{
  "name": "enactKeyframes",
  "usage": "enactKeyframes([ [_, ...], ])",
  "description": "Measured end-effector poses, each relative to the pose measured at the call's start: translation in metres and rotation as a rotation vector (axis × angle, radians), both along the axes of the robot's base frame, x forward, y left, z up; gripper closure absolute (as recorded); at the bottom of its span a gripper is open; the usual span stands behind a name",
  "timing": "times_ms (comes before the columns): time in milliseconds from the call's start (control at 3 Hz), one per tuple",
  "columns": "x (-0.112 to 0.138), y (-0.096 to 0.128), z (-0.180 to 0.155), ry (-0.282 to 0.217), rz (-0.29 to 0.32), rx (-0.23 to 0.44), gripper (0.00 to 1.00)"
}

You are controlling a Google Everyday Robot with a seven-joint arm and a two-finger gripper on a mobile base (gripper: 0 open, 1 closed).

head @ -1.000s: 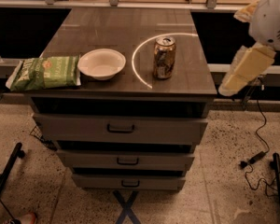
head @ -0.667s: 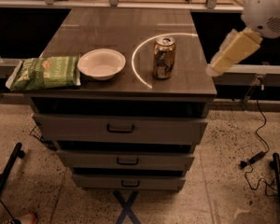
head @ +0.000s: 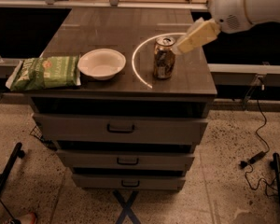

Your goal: Knock orange can over

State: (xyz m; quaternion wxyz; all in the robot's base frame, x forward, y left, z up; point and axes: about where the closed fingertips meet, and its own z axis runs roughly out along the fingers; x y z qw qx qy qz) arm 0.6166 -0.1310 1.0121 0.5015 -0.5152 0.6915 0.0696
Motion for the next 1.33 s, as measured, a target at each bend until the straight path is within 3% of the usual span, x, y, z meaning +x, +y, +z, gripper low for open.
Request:
enactKeyframes([
  [667,0.052,0.021,-0.071,0.050,0.027,0.351,0.00],
  [1000,0.063,0.024,-0.088,0.046,0.046,0.461,0.00],
  [1333,0.063,0.028,-0.090,0.051,0.053,0.461,0.00],
])
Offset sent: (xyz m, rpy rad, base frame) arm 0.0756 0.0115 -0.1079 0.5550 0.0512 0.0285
